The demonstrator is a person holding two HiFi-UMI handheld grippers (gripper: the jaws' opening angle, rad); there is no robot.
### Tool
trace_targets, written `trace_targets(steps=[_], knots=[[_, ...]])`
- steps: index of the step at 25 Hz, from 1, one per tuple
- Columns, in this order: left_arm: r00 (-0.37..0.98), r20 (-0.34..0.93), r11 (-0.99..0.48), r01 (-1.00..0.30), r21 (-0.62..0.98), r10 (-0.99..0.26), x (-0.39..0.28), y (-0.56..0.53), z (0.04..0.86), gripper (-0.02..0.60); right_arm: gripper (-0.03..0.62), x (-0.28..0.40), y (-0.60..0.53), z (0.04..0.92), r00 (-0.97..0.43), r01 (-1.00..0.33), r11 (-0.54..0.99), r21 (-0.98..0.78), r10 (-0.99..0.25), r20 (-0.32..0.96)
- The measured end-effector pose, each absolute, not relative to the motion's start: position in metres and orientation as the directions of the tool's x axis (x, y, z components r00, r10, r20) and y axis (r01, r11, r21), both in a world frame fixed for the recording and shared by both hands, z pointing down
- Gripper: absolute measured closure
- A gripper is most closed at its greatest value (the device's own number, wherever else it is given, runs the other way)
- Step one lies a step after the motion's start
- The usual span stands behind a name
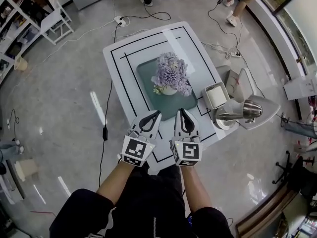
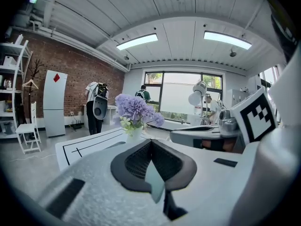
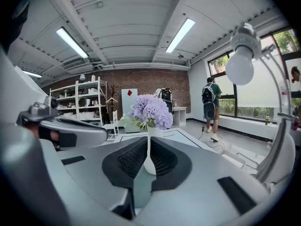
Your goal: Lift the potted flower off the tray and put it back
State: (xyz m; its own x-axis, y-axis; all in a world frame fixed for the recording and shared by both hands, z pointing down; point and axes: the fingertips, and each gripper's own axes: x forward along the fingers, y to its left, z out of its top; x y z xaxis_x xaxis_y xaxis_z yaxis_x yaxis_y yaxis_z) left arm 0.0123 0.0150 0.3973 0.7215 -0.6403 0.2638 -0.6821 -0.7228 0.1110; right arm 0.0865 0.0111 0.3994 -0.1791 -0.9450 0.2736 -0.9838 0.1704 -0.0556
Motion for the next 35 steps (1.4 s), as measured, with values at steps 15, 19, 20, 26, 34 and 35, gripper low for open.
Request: trace_targets(steps=[15,19,20,26,34,35], knots=[[0.642,0.303,-0.632,-0.761,0.143,-0.704,-0.049,-0.012,0.426,0.575,0.312,0.08,-0.104,0.464,-0.045,-0.999,0.05,0.02,-0.981,0.188],[0.625,0.321,-0.615,-0.775,0.147,-0.711,-0.065,-0.012,0.435,0.575,0.31,0.082,-0.128,0.458,0.0,-1.0,0.004,0.031,-0.989,0.15],[0.62,0.325,-0.61,-0.779,0.144,-0.714,-0.069,-0.013,0.438,0.575,0.31,0.083,-0.133,0.458,0.008,-1.0,-0.004,0.029,-0.99,0.144],[0.597,0.342,-0.588,-0.796,0.142,-0.726,-0.085,-0.016,0.443,0.575,0.312,0.083,-0.148,0.46,0.027,-0.999,-0.022,0.037,-0.991,0.132],[0.606,0.346,-0.596,-0.789,0.149,-0.716,-0.079,-0.022,0.445,0.575,0.349,0.085,-0.152,0.46,0.018,-0.999,-0.01,0.051,-0.987,0.157],[0.608,0.346,-0.598,-0.788,0.149,-0.715,-0.077,-0.022,0.445,0.575,0.349,0.086,-0.152,0.46,0.01,-0.999,-0.003,0.047,-0.987,0.163]])
